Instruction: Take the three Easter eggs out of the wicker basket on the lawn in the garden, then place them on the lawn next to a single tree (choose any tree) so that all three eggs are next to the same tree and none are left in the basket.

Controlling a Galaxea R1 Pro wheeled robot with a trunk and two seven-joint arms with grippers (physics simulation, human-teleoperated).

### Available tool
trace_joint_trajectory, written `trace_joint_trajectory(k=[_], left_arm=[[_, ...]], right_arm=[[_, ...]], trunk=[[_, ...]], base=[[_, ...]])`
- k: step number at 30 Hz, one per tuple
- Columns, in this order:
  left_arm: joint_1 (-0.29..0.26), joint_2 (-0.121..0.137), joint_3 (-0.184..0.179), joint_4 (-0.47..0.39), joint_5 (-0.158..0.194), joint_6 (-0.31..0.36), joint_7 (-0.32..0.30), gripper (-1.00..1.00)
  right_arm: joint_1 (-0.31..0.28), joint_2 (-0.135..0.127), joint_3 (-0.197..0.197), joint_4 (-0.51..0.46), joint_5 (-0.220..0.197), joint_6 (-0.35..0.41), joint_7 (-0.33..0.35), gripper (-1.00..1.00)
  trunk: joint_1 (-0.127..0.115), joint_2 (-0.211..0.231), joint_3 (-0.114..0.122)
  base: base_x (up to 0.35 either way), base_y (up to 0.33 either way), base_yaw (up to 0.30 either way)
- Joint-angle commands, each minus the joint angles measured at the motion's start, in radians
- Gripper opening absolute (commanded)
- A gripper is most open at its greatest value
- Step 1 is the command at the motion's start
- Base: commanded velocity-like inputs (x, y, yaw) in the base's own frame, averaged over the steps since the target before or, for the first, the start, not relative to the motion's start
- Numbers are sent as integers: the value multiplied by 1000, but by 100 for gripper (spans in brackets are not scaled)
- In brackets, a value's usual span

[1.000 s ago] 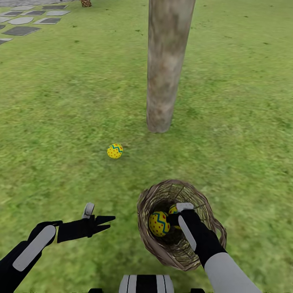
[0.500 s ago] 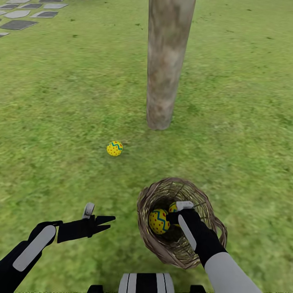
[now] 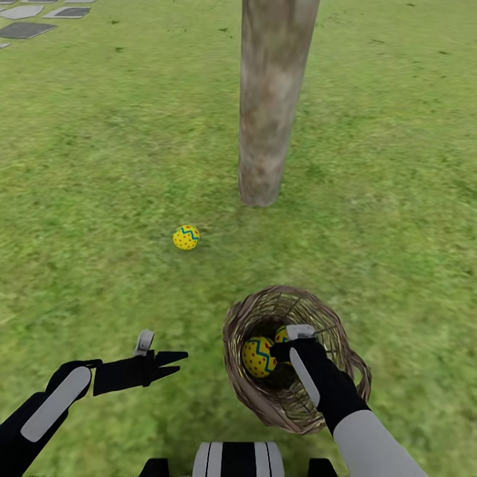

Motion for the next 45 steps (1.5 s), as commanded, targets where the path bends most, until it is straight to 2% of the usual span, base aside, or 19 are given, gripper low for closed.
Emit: trace_joint_trajectory(k=[1, 6, 17, 23, 28, 43, 45], left_arm=[[-1, 1, -1, 1, 0, 2, -3, 100], [-1, 1, -1, 1, 0, 2, -3, 100], [0, 0, -1, 1, 0, 2, -3, 100], [-1, -2, -4, 2, 0, 1, -3, 100], [-1, -13, -7, 2, 0, 1, -2, 100], [-1, -17, -8, -3, 0, 1, -2, 100], [0, -17, -9, -3, 0, 1, -2, 100]], right_arm=[[0, 0, 2, -2, -10, 3, -10, 100], [0, -1, 2, -20, -9, -43, -10, 100], [0, 3, 2, -24, -9, -58, -11, 100], [0, -1, 2, -23, -8, -66, -11, 100], [0, -2, 2, -23, -4, -67, -11, 100], [0, -2, 2, -25, -2, -67, -11, 100], [0, -2, 2, -25, -2, -67, -12, 100]], trunk=[[0, 0, -2], [0, 0, -4], [0, 0, -6], [0, 0, -15], [0, 0, -23], [0, 0, -47], [8, -14, -56]], base=[[0, 0, 0], [0, 0, 0], [0, 0, 0], [0, 0, 0], [0, 0, 0], [0, 0, 0], [0, 0, 0]])
